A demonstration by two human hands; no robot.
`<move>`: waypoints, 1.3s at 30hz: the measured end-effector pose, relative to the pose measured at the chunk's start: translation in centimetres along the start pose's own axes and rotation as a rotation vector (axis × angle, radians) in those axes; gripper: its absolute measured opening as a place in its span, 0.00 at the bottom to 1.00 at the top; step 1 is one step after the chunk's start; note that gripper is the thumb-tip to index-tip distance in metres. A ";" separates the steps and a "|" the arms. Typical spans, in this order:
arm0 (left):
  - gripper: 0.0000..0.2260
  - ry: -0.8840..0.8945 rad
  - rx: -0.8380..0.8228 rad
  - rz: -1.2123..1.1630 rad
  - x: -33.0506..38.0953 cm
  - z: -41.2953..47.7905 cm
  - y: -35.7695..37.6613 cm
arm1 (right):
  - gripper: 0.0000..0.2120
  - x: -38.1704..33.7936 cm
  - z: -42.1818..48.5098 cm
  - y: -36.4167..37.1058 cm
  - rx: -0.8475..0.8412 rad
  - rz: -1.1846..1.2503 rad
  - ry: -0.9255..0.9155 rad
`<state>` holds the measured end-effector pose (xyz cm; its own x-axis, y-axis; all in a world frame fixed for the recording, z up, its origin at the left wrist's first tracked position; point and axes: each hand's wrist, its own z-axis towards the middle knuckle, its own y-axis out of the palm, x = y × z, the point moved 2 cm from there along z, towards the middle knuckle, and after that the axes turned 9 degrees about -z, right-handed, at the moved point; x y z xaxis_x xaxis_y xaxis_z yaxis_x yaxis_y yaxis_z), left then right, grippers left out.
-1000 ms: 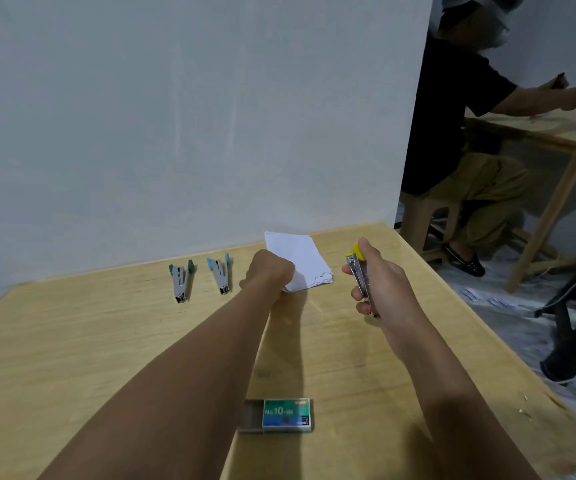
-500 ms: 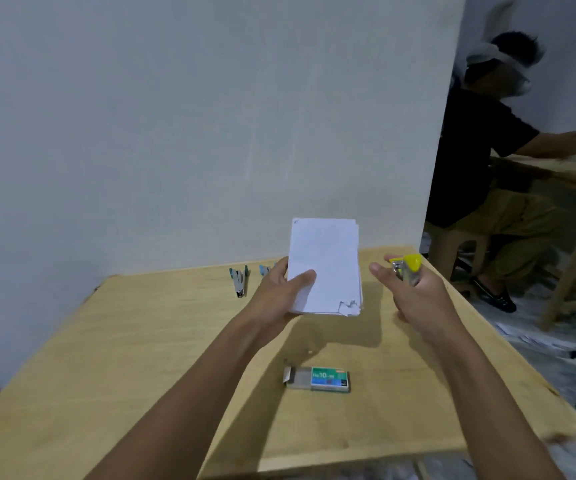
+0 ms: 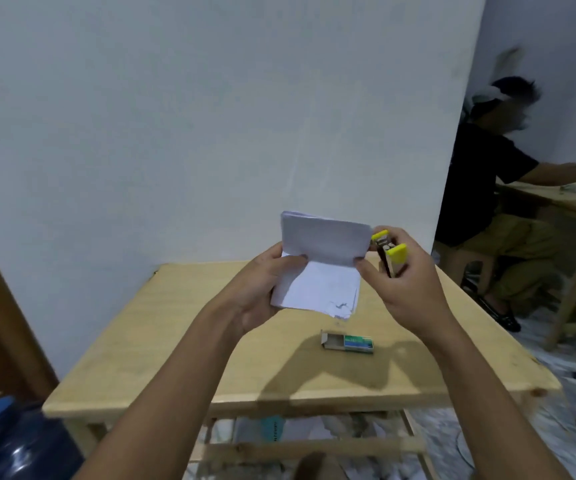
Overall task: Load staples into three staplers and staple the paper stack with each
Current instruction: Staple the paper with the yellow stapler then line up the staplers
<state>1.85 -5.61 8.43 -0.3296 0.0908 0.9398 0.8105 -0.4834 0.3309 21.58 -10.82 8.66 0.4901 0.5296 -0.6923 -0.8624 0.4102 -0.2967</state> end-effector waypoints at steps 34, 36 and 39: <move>0.14 0.080 0.096 0.046 0.8 -5.2 -5.9 | 0.08 -0.7 -0.6 5.7 -0.410 0.218 0.381; 0.12 0.073 0.111 0.039 0.4 -5.0 -6.5 | 0.09 -0.3 -0.5 6.2 -0.426 0.196 0.381; 0.11 0.077 0.139 0.010 0.1 -4.4 -7.2 | 0.17 -0.2 -0.2 6.8 -0.469 0.188 0.345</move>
<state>-6.15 -5.91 5.75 -0.3525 0.0171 0.9356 0.8715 -0.3583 0.3349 15.56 -8.30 6.61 0.3222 0.2576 -0.9109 -0.9325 -0.0795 -0.3523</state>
